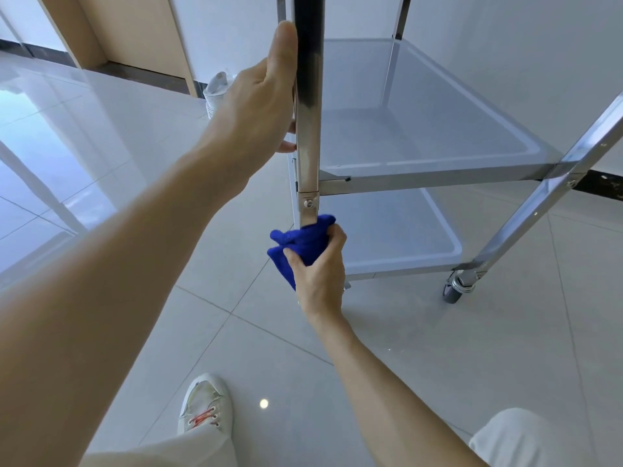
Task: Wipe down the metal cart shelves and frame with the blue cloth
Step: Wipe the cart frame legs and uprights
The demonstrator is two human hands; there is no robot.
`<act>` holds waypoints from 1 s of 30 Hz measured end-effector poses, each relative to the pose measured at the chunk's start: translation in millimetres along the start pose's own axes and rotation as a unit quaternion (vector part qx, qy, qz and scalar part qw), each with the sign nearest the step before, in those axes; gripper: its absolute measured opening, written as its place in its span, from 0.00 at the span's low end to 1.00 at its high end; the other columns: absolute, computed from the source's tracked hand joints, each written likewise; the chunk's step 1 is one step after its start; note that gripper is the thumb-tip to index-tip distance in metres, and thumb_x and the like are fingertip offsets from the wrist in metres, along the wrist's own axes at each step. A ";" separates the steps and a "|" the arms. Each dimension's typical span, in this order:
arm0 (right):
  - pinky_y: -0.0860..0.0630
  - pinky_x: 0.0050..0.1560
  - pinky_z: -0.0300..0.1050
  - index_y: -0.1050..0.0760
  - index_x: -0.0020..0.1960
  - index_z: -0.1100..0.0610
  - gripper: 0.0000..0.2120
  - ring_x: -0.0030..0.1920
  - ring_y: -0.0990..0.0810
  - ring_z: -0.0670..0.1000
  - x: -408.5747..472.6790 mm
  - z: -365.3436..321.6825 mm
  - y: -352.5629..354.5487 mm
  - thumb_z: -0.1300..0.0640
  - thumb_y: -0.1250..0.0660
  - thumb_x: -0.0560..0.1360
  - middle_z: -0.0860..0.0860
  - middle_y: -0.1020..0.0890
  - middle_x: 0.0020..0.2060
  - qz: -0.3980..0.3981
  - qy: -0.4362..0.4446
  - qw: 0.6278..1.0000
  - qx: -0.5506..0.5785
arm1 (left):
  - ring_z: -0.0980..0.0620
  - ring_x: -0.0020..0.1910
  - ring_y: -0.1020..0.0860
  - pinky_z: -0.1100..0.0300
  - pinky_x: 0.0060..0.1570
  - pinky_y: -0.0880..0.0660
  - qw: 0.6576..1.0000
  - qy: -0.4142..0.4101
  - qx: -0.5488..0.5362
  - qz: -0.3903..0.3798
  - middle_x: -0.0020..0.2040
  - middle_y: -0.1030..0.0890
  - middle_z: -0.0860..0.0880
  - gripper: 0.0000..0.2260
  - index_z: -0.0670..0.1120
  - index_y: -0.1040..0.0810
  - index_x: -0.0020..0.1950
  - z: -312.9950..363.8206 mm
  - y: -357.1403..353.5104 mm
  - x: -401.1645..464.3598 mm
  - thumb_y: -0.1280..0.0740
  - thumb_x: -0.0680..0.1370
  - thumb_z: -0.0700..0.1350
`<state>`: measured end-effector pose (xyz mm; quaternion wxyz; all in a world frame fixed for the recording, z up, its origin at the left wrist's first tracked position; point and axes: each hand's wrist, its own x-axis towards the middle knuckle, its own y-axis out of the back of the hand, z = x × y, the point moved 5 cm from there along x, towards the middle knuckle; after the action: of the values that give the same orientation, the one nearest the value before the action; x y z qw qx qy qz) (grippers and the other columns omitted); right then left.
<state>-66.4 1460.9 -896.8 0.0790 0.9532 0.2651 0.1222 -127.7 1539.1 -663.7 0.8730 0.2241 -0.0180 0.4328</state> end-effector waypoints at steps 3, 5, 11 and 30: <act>0.26 0.54 0.40 0.38 0.63 0.46 0.28 0.55 0.19 0.48 -6.4 31.0 -6.5 0.61 0.25 0.72 0.46 0.18 0.53 -0.079 -0.058 0.995 -0.009 | 0.48 0.49 0.16 0.49 0.53 0.19 1.000 -0.008 -0.005 -0.012 0.54 0.17 0.47 0.24 0.53 0.21 0.57 0.9 2.7 -3.3 0.54 0.84 0.62; 0.24 0.51 0.39 0.39 0.60 0.44 0.28 0.52 0.17 0.49 -10.1 42.4 -10.2 0.64 0.27 0.73 0.47 0.16 0.51 -0.123 -0.081 0.989 0.006 | 0.48 0.49 0.16 0.49 0.54 0.19 1.000 -0.006 -0.010 -0.017 0.55 0.17 0.46 0.23 0.57 0.21 0.49 0.8 4.9 -6.0 0.54 0.83 0.62; 0.30 0.44 0.26 0.33 0.52 0.40 0.20 0.50 0.22 0.33 -2.1 29.7 22.5 0.60 0.26 0.73 0.38 0.18 0.50 -0.143 -0.063 0.988 -0.001 | 0.52 0.46 0.16 0.49 0.52 0.19 0.999 0.005 -0.035 0.005 0.51 0.15 0.52 0.23 0.59 0.21 0.48 -2.5 13.6 -11.0 0.53 0.83 0.64; 0.41 0.73 0.58 0.37 0.76 0.47 0.31 0.75 0.37 0.54 86.4 -133.8 75.8 0.40 0.33 0.77 0.45 0.33 0.75 -0.233 0.294 0.798 -0.472 | 0.50 0.48 0.17 0.48 0.52 0.19 0.997 0.020 -0.057 0.055 0.49 0.15 0.53 0.25 0.54 0.21 0.51 -7.6 12.3 -10.5 0.54 0.83 0.63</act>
<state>5.3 1453.5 -735.8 0.4635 0.6256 0.3995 0.4840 -144.9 1540.8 -668.3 0.8595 0.1641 -0.0377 0.4827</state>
